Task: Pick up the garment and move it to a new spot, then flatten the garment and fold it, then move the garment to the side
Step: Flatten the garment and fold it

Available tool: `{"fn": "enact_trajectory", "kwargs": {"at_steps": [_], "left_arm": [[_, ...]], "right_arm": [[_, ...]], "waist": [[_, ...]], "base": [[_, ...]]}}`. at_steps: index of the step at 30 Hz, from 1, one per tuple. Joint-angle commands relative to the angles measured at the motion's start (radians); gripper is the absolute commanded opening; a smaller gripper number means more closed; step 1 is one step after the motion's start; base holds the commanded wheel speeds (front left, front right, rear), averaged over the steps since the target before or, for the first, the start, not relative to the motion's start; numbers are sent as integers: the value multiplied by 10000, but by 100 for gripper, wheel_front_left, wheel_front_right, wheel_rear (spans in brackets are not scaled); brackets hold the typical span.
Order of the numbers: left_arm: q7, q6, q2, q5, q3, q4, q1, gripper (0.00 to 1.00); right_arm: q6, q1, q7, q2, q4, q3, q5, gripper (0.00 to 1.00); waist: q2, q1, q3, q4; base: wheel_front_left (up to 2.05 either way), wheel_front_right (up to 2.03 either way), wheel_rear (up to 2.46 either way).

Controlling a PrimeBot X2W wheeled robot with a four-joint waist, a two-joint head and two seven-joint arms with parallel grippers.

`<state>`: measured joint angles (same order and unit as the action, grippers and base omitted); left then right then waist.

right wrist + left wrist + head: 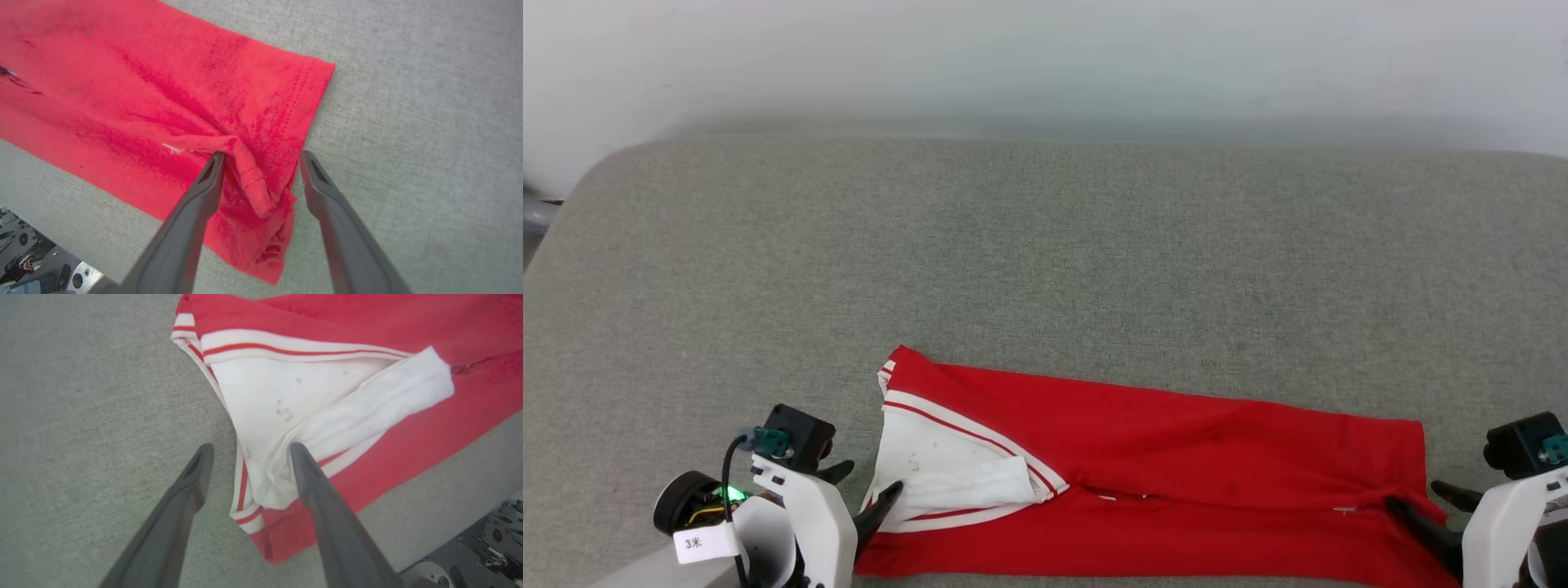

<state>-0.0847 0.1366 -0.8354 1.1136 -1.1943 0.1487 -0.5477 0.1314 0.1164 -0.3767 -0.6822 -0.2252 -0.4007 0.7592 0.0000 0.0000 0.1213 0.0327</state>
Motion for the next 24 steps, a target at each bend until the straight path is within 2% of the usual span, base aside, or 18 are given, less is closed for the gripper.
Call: {"fn": "enact_trajectory", "kwargs": {"at_steps": [1,6,11,16,20,24], "left_arm": [[214,125,20,-56,84,-39,125,100],[1589,1030,55,-378,579,-235,384,100],[2944,2007,208,-747,1103,-453,616,100],[3464,2900,548,-1516,1741,-583,967,100],[3509,3560,1050,-2636,3006,-936,1489,100],[3512,4009,1706,-4045,4654,-1442,2428,100]], "right_arm": [[-15,-154,82,-41,170,101,92,100],[-15,-429,121,-325,1113,837,232,100],[-15,-578,-279,-529,1546,1772,169,100],[-14,-724,-1124,-541,1394,2344,233,100],[-12,-862,-1952,-453,1119,2545,384,100],[-12,-869,-2511,-194,875,2687,563,100]], "waist": [[0,0,-147,50],[0,0,-416,121],[0,0,-480,280],[0,0,-395,522],[0,0,-294,704],[0,0,-184,827]], "base": [[0,0,0],[0,0,0],[0,0,0],[0,0,0],[0,0,0],[0,0,0]]}}
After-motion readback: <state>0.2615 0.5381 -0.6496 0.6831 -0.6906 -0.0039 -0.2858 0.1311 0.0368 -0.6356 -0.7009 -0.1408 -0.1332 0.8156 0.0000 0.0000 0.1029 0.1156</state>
